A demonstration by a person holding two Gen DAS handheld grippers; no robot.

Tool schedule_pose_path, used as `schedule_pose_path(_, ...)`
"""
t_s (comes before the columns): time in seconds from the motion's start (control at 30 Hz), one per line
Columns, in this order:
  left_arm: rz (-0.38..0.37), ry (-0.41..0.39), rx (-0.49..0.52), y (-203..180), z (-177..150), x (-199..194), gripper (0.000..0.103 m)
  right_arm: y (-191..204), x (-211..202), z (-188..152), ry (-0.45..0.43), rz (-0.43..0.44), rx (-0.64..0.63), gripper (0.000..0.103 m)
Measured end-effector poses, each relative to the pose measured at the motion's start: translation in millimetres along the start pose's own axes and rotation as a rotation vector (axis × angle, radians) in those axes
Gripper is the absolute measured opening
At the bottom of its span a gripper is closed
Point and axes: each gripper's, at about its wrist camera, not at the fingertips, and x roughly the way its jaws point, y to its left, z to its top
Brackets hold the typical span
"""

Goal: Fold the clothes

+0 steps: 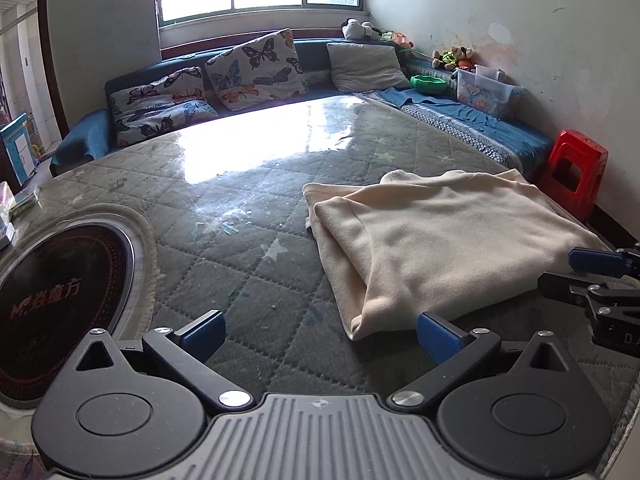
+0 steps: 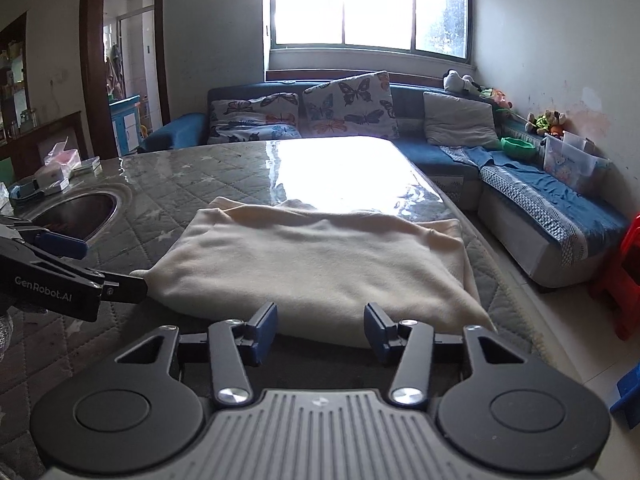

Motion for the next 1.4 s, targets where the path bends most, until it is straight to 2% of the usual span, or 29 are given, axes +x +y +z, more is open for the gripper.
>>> schedule_pose_path(0.03, -0.004, 0.000, 0.000, -0.2, -1.2, -1.6, 0.103, 0.4, -0.8, -0.8, 0.004, 0.000, 0.005, 0.054)
schedule_pose_path(0.07, -0.008, 0.001, 0.000, -0.3, -2.5, -3.1, 0.103, 0.9, -1.5, -1.6, 0.008, 0.000, 0.009, 0.062)
schedule_pose_path(0.27, -0.013, -0.007, 0.008, -1.9, -10.1, -12.6, 0.103, 5.9, -5.0, -5.2, 0.022, -0.006, 0.012, 0.065)
schedule_pose_path(0.37, -0.010, -0.010, 0.010, -1.6, -12.8, -16.5, 0.103, 7.7, -7.1, -6.9, 0.025, -0.013, 0.018, 0.080)
schedule_pose_path(0.63, -0.003, -0.004, 0.004, 0.2, -20.9, -23.8, 0.103, 13.2, -10.0, -11.2, 0.035, -0.026, 0.021, 0.087)
schedule_pose_path(0.87, 0.001, -0.009, 0.007, -1.9, -26.5, -30.2, 0.103, 17.1, -14.0, -13.3, 0.033, -0.047, 0.012, 0.097)
schedule_pose_path(1.2, 0.001, -0.010, 0.011, -6.6, -32.8, -36.3, 0.103, 19.7, -18.7, -16.5, 0.030, -0.069, 0.012, 0.103)
schedule_pose_path(1.4, -0.004, -0.011, 0.016, -9.0, -36.3, -39.9, 0.103, 20.4, -21.8, -18.0, 0.025, -0.079, 0.015, 0.103)
